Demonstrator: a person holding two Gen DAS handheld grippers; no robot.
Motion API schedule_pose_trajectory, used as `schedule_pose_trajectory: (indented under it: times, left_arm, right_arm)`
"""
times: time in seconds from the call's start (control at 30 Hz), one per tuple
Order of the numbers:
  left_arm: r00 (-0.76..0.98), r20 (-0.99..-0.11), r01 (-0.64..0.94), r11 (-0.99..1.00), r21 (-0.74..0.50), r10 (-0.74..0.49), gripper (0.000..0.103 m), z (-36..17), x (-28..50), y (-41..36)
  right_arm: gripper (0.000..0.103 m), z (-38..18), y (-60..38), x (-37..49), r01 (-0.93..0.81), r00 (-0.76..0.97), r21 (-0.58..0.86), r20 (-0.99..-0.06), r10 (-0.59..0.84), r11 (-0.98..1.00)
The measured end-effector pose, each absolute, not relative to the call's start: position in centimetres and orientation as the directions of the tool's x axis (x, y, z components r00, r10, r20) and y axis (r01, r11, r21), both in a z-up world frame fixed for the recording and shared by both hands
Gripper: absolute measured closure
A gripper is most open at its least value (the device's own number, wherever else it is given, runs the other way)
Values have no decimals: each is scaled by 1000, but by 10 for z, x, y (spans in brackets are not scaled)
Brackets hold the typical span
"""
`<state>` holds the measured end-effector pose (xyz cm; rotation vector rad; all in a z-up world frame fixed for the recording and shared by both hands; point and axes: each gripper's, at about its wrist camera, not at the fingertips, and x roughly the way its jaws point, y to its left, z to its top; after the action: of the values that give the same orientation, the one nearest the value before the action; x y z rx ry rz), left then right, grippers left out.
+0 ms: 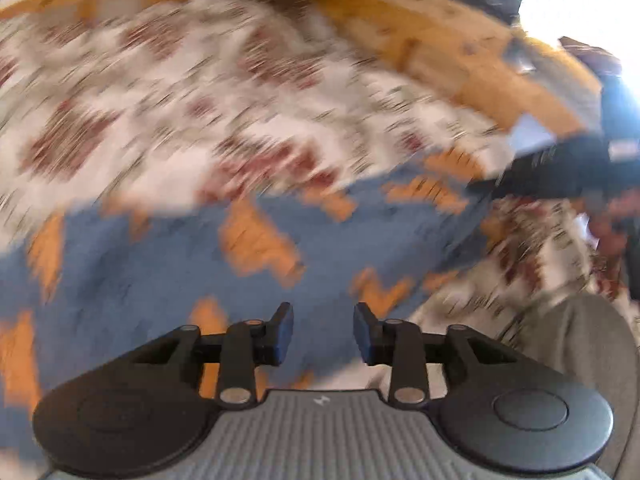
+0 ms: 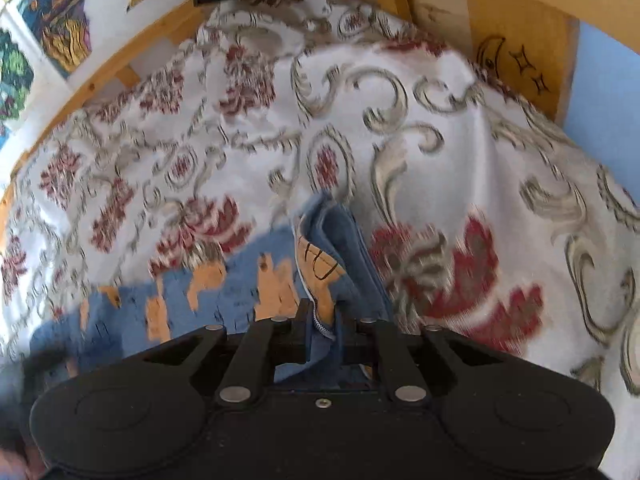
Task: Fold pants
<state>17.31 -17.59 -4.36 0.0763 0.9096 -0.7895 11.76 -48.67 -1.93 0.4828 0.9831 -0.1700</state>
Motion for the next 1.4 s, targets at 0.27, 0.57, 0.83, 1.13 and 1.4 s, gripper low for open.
schedule_pose_trajectory:
  times: [0.27,0.57,0.83,1.13,1.4]
  left_arm:
    - [198,-702,803,524,-284,-684,49,-30,262,-297]
    - [-32,-727,885,318,-339,-685,48,-57,291,-366]
    - [-65,-730,859,333,-388,-681,81,-74,291,-379]
    - [-43,-702,843,351,-408,-711,100,-60,282,-378]
    - [-3,-727,867,361,-345,-687,100,-65,264,-390]
  right_arm:
    - [63,-28,-501,102,282,576,297,-813,86,912]
    - [60,-20,-474,88,-37,663,-14,-748,14,999]
    - [99,-33,-471,96,-100,639,-34,-769,38,994]
    - [100,-20,-477,76,-61,647,32,-760,64,998]
    - [100,-33,-483,70,-46,632,66,-771,80,997]
